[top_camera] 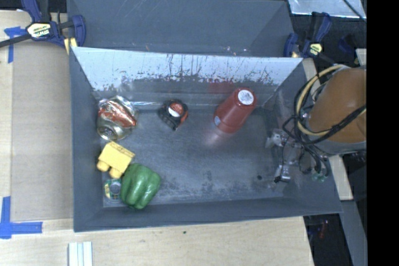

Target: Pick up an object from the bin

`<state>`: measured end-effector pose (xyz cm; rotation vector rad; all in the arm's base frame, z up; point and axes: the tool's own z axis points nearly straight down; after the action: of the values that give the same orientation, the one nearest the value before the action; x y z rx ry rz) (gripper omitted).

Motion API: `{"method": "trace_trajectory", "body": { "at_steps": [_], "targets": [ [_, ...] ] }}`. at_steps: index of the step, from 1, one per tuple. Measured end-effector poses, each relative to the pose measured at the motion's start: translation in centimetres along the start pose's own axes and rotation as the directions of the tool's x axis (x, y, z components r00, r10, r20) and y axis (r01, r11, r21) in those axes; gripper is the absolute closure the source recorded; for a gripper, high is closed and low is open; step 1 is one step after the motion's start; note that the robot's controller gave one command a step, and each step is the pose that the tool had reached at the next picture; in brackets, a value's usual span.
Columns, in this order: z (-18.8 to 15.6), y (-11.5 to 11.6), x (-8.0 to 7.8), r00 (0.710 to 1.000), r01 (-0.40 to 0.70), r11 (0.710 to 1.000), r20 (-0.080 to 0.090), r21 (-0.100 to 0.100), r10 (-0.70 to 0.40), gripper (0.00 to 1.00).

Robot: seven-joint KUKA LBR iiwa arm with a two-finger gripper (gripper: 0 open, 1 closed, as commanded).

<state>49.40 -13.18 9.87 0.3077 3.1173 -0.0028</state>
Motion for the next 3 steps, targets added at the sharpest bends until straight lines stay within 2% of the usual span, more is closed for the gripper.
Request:
{"method": "trace_trajectory", "body": {
  "at_steps": [1,2,3],
  "targets": [
    [3.1,-0.1,0.5,0.998,-0.066,0.998,-0.006,0.0,0.066,0.0],
    [0.2,7.8,-4.9,0.951,-0.309,0.951,-0.005,0.001,0.309,0.0],
    [1.8,2.3,-3.7,0.985,-0.172,0.985,-0.007,0.002,0.172,0.0]
  ]
}}
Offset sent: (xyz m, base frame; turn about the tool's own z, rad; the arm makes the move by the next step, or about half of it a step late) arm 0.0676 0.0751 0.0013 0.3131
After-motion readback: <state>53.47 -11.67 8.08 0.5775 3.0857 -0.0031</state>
